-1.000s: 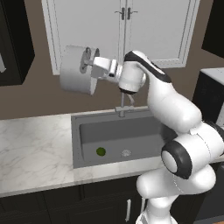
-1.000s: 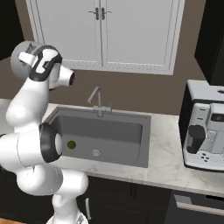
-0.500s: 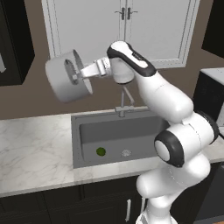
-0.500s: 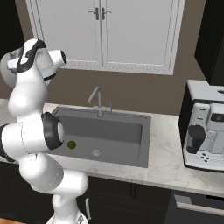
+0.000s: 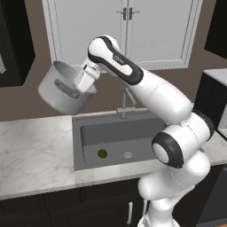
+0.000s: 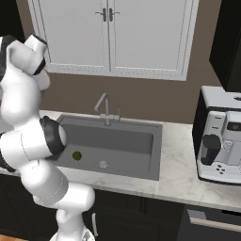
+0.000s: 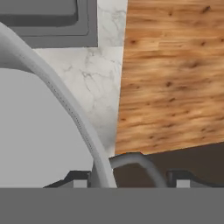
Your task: Dump the lime from the pot into the sink. Then turn on the water and wash the lime. Then turn off the water and put the lime back in the pot.
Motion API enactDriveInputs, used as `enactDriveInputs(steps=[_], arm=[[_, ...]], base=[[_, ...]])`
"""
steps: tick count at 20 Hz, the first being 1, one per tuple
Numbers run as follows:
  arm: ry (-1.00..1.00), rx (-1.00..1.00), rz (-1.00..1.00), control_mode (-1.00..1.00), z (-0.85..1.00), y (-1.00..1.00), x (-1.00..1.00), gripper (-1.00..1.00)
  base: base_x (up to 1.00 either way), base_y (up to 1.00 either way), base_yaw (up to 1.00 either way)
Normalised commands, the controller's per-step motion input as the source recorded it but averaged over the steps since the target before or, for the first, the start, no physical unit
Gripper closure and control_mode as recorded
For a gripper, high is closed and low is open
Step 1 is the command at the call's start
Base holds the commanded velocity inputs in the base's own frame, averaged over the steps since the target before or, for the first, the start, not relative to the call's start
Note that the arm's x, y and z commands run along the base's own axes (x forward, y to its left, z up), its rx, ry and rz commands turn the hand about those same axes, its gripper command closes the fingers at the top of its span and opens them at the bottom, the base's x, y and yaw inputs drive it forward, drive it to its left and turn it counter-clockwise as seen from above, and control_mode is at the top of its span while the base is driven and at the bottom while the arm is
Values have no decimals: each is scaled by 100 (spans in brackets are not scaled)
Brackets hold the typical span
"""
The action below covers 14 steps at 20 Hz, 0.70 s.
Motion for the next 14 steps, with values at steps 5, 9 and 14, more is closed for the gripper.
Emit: enactDriveInputs(steps=[5,9,14], arm=[[-16,-43,0,-100,-46,25,-42,100],[-11,-29,0,-100,-58,12,-15,100],[0,-18,0,-100,-63,8,0,100]], base=[[0,0,0],[0,0,0],[0,0,0]])
